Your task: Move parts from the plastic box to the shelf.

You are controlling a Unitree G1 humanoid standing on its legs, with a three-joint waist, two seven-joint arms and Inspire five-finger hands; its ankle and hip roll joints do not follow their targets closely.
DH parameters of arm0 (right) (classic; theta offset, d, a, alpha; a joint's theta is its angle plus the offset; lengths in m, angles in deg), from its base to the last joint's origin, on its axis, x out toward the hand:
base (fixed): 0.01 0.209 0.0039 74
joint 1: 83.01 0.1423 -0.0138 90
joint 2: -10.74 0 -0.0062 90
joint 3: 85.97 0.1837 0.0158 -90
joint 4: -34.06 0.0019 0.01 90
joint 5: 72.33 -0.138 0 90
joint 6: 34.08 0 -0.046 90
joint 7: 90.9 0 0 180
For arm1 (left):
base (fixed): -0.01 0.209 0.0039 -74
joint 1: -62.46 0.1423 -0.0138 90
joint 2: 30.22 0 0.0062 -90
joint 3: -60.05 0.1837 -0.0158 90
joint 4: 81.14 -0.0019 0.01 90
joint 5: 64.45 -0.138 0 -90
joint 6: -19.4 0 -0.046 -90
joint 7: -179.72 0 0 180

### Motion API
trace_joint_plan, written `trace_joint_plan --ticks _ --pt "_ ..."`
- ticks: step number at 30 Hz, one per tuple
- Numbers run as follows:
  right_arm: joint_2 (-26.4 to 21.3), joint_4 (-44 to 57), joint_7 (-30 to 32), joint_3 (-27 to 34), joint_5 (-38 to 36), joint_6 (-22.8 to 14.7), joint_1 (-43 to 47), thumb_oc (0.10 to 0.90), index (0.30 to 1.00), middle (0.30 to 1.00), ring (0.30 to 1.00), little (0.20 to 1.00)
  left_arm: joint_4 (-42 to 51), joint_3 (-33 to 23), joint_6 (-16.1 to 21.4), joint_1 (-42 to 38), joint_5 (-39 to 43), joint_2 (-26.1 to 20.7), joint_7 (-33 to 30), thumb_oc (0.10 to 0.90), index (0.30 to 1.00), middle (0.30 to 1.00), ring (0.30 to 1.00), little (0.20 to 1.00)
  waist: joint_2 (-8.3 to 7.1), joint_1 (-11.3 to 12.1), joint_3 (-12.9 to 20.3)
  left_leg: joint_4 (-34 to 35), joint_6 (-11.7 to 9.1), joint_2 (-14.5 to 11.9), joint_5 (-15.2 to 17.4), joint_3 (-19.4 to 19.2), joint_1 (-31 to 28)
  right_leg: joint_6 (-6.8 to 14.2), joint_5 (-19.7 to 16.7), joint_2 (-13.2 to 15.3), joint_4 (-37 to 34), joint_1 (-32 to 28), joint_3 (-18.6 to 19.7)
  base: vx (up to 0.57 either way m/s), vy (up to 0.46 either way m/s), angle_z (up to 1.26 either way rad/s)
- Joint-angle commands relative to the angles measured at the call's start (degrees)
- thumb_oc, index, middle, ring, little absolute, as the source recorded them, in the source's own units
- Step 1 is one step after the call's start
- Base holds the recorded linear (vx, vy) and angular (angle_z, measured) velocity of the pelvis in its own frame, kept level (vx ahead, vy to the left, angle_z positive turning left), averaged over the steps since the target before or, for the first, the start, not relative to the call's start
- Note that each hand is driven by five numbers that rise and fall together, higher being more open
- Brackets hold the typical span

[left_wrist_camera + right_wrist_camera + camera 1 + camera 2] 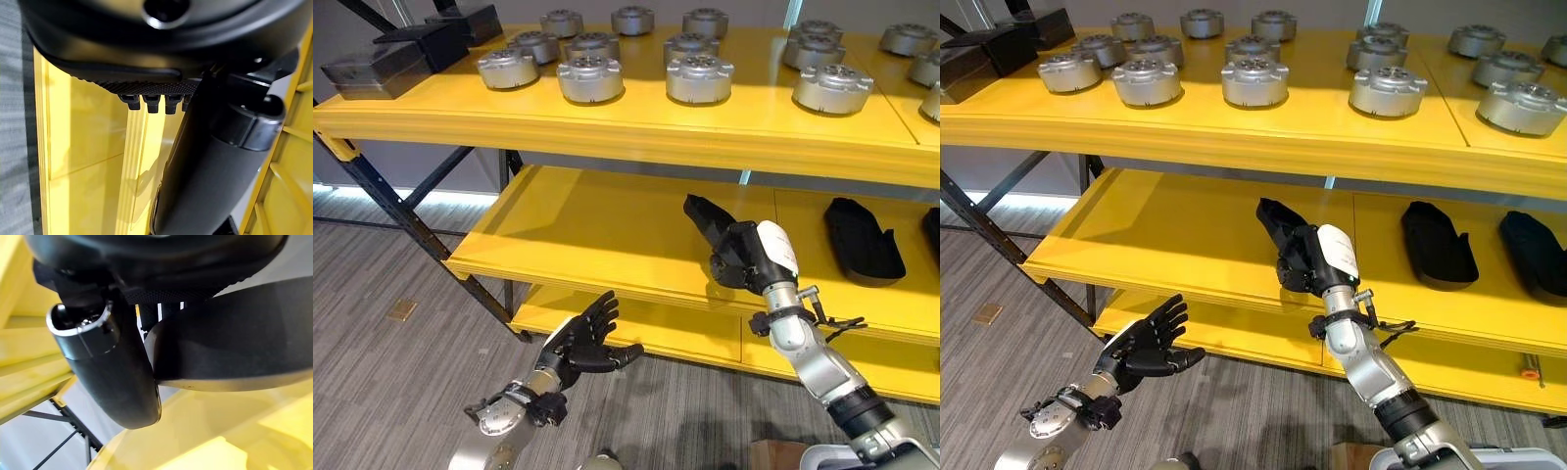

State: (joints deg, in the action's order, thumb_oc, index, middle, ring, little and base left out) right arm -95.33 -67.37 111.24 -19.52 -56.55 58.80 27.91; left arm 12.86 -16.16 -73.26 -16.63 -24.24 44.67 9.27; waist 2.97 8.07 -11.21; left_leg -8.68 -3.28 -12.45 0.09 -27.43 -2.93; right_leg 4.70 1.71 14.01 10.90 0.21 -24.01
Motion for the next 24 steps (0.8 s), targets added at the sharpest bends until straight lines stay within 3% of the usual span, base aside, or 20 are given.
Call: trace_joint_plan --ticks 1,2,5,9,12,18,21,24 --pt "-1.9 4.5 3.5 0.7 4.6 -3.2 13.8 0.400 0.300 0.300 0.300 0.300 7.4 -0.3 3.0 -4.3 1.8 -0.6 2.9 0.900 1.000 1.000 1.000 1.000 -0.92 0.6 1.2 -2.1 -4.3 -6.1 -1.0 5.2 0.4 -1.7 5.5 -1.3 -0.1 -4.1 -1.1 0.14 0.372 -0.17" --pt "-2.2 4.3 3.3 0.7 4.9 -3.1 13.5 0.400 0.300 0.300 0.300 0.300 7.6 -0.1 3.3 -3.8 2.1 -0.4 2.6 0.900 1.000 1.000 1.000 1.000 -0.50 0.4 1.7 2.1 -5.6 -7.6 -4.9 5.6 -0.1 -1.3 5.4 -1.0 -0.6 -4.5 -0.8 0.13 0.331 -0.02" --pt "-2.7 3.6 2.6 1.0 5.0 -3.2 13.1 0.400 0.300 0.300 0.300 0.300 7.4 0.2 4.0 -2.9 3.1 0.0 2.4 0.900 1.000 1.000 1.000 1.000 0.02 0.5 1.9 6.5 -6.5 -10.1 -11.2 7.3 0.4 -1.3 5.2 -0.1 -0.4 -5.1 -0.5 0.11 0.393 0.04" --pt "-4.1 1.8 1.7 1.9 2.9 -6.5 12.9 0.400 0.300 0.300 0.300 0.300 6.5 0.1 5.8 -2.7 0.8 -0.3 3.0 0.900 1.000 1.000 1.000 1.000 -0.23 0.6 2.2 7.5 -6.5 -9.7 -7.5 7.8 -0.5 -0.2 6.9 2.8 2.6 -5.1 -0.4 0.09 0.375 -0.03" --pt "-4.1 2.0 2.7 3.1 2.8 -8.0 11.5 0.400 0.300 0.300 0.300 0.300 4.7 0.4 5.9 -3.9 1.3 -2.0 3.7 0.900 1.000 1.000 1.000 1.000 -0.53 1.2 1.9 5.3 -4.5 -5.9 -4.0 9.0 -0.7 0.1 7.4 3.9 6.3 -4.4 -0.9 0.02 0.361 -0.04" --pt "0.2 -1.2 6.5 2.6 5.8 -5.7 13.4 0.400 0.300 0.300 0.300 0.300 4.9 -1.0 6.7 -6.1 -1.0 -2.2 6.1 0.900 1.000 1.000 1.000 1.000 -1.70 4.7 2.1 0.2 0.6 2.2 1.7 13.1 0.0 1.9 7.1 5.3 8.0 -6.2 -1.7 0.13 0.318 0.19" --pt "1.2 -1.5 7.0 2.5 6.8 -4.0 14.1 0.400 0.300 0.300 0.300 0.300 4.7 -1.4 5.8 -6.8 -0.8 -2.6 6.8 0.900 1.000 1.000 1.000 1.000 -1.93 5.7 2.1 -0.7 2.1 4.0 2.9 13.6 0.1 1.9 6.9 6.1 9.8 -6.3 -1.8 0.10 0.274 0.28" --pt "2.5 -0.9 7.9 1.1 8.6 0.0 14.8 0.400 0.300 0.300 0.300 0.300 4.8 -1.7 5.4 -6.9 -0.6 -2.3 8.2 0.900 1.000 1.000 1.000 1.000 -2.18 6.8 1.6 -0.5 4.1 5.5 3.7 12.6 -0.6 2.1 5.4 6.8 14.0 -5.6 -3.1 0.07 0.258 0.04"
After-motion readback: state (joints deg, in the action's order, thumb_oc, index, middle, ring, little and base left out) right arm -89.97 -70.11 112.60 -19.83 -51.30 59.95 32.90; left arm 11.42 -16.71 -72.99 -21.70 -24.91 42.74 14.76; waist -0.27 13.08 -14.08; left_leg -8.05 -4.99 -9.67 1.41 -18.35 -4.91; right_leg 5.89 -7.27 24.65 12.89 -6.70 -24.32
